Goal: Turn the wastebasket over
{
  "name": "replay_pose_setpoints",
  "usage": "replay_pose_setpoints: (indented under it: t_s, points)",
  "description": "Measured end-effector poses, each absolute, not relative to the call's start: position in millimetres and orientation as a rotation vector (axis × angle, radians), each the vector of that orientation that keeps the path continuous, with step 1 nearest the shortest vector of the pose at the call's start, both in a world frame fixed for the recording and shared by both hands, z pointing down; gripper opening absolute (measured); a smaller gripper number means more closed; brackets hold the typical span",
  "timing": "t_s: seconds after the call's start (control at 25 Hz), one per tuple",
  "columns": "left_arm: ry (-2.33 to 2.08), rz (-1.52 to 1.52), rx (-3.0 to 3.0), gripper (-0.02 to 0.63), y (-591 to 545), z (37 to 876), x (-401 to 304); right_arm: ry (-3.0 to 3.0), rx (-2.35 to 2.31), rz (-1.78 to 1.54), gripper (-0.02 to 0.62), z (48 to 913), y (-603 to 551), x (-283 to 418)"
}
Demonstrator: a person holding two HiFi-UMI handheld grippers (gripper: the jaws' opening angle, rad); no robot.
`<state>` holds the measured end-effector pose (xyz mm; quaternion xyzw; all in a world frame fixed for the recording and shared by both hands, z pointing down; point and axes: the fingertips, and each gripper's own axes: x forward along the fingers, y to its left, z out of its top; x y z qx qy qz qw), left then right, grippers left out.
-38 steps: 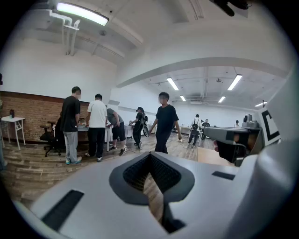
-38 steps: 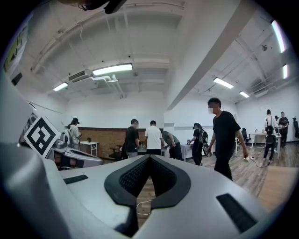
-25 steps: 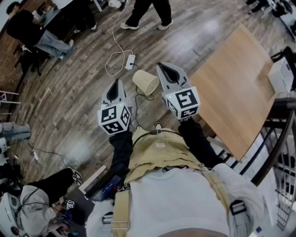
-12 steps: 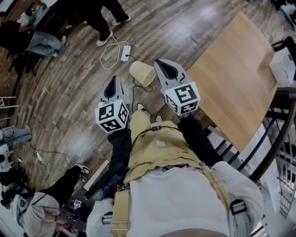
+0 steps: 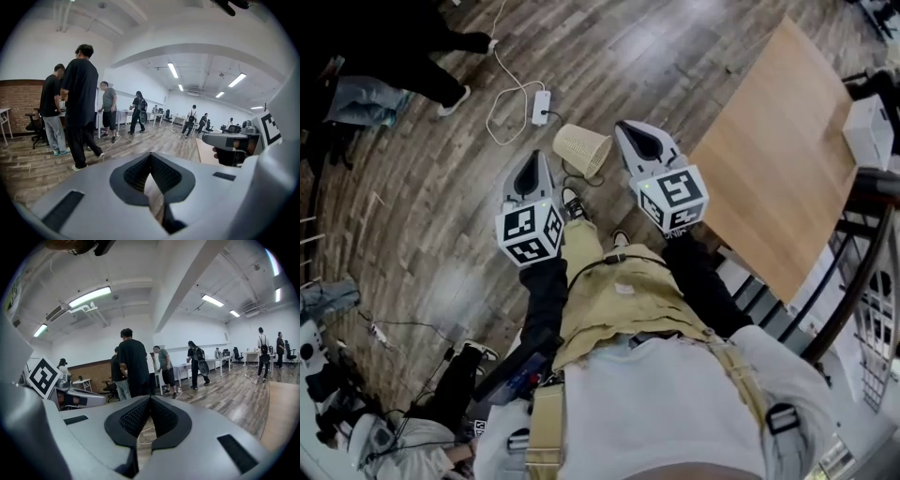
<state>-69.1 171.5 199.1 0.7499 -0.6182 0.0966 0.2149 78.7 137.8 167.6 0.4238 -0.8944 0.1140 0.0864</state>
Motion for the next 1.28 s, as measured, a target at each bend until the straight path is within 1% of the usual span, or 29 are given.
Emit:
replay_pose_setpoints:
  t_s: [0.12, 0.28, 0.6, 0.84, 1.04, 1.16, 1.28]
  points:
    - [-1.696, 0.262, 2.062, 0.002, 131.4, 202.4, -96.0, -2.639, 1.225, 0.340, 0.021, 169.9, 100.7, 46.1]
    - [-1.656, 0.262, 2.024, 0.002, 92.8, 230.2, -128.4, -2.606, 1.174, 0.354, 0.021, 193.1, 62.0, 3.1]
    - [-1.561, 0.323, 1.939, 0.002, 43.2, 285.2, -151.4, -2.516, 1.094, 0.436, 0.022, 234.3, 21.7, -24.6]
    - [-1.508, 0.432, 1.864, 0.002, 28.0, 347.1, -126.8, -2.446, 1.016, 0.579, 0.023, 298.9, -1.4, -5.0]
    - [-1.456, 0.538, 1.780, 0.002, 28.0, 421.9, -107.1, -2.384, 0.811, 0.616, 0.023, 370.6, -9.9, 1.9]
    - [-1.394, 0.615, 1.784, 0.002, 22.9, 476.5, -86.8, -2.350, 0.741, 0.621, 0.023, 423.7, -18.9, 15.9]
    - [-1.305, 0.798, 1.855, 0.002, 36.1, 536.3, -72.3, -2.291, 0.683, 0.652, 0.022, 493.7, -6.8, 23.6]
